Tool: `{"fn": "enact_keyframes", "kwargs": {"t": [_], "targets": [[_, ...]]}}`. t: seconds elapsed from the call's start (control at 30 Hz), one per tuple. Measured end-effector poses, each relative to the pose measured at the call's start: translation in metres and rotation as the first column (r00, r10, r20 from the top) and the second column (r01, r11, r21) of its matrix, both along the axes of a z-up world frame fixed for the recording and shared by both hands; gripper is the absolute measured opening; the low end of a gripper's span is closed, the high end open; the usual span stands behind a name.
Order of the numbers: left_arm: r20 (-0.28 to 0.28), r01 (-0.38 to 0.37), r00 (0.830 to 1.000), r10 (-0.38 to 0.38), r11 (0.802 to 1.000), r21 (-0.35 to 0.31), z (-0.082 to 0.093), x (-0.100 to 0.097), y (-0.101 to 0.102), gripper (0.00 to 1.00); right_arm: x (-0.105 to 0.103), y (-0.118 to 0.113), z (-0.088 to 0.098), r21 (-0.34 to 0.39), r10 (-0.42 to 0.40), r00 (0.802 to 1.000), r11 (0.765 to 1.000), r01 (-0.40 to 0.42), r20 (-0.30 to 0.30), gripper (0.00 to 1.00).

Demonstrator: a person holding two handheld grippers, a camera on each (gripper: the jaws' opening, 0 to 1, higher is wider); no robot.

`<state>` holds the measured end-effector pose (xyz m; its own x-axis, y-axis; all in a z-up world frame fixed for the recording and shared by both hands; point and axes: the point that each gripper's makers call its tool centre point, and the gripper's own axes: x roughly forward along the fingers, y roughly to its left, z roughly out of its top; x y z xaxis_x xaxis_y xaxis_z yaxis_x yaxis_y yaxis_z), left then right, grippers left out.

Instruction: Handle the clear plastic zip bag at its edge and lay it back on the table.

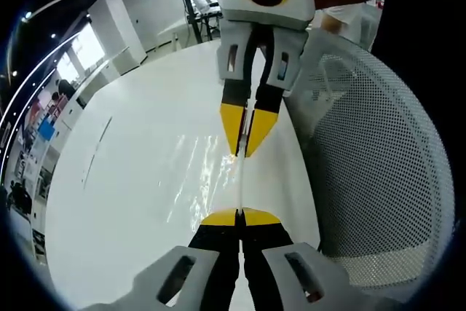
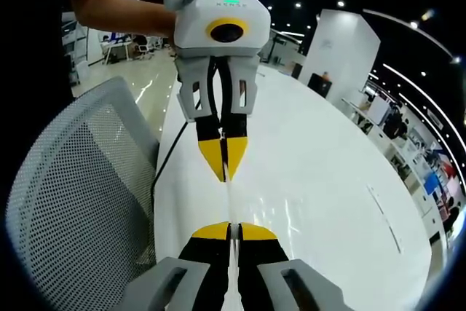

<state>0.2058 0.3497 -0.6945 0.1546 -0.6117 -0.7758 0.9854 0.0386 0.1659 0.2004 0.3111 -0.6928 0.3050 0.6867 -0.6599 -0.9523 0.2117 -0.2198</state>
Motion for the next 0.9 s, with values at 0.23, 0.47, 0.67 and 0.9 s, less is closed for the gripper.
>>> {"fn": "enact_keyframes", "kwargs": {"t": [0.23,0.47,0.67,0.9], "targets": [[0.001,0.002,1.0,-0.002,1.0,0.001,-0.0008,0.0005,-0.0001,0.0,-0.0007,-0.0016,-0.0005,-0.002,-0.002,1.0,1.0,0.002,-0.001,0.0],[0.002,-0.001,1.0,0.001,1.0,-0.001,-0.0003,0.0,-0.0002,0.0,-0.0006,-0.0021,-0.0001,-0.004,0.0,1.0,1.0,0.0,0.0,0.0],[0.002,-0.003,1.0,0.003,1.0,-0.002,0.0003,-0.0006,-0.0001,0.0,-0.0005,-0.0019,0.0004,-0.004,0.0,1.0,1.0,0.0,0.0,0.0],[0.001,-0.005,1.0,0.005,1.0,-0.003,0.0006,-0.0014,-0.0002,0.0,-0.0013,-0.0017,-0.0001,-0.002,0.0,1.0,1.0,0.0,-0.002,0.0]]}}
